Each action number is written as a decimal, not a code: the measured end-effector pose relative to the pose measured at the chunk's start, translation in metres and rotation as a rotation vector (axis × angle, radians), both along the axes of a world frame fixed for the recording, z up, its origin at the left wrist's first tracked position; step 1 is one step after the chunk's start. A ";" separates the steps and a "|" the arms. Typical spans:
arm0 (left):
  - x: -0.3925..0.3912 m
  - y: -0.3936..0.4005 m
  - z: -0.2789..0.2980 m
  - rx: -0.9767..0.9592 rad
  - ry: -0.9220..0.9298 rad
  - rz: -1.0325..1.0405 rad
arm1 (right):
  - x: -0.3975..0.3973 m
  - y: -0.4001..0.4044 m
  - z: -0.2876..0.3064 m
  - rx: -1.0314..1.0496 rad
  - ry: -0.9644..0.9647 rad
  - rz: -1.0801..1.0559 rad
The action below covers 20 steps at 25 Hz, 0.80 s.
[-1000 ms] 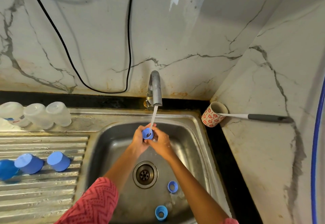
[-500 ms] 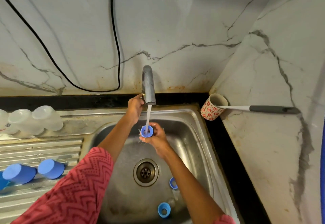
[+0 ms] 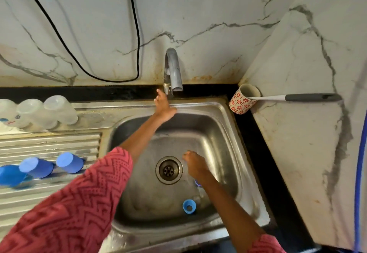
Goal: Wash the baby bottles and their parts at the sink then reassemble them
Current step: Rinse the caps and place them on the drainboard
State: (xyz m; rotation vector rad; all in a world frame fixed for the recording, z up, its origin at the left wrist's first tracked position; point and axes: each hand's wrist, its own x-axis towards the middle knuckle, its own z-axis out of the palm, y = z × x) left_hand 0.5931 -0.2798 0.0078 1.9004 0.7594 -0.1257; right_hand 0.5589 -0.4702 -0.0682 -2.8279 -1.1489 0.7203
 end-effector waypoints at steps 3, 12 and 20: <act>-0.047 -0.032 -0.047 -0.088 0.132 -0.006 | 0.006 -0.013 0.025 0.145 -0.167 -0.096; -0.172 -0.100 -0.033 -0.211 0.035 -0.007 | -0.056 -0.031 0.050 0.291 0.065 -0.083; -0.261 -0.124 0.005 0.141 -0.102 0.268 | -0.117 -0.011 0.081 0.492 0.231 0.310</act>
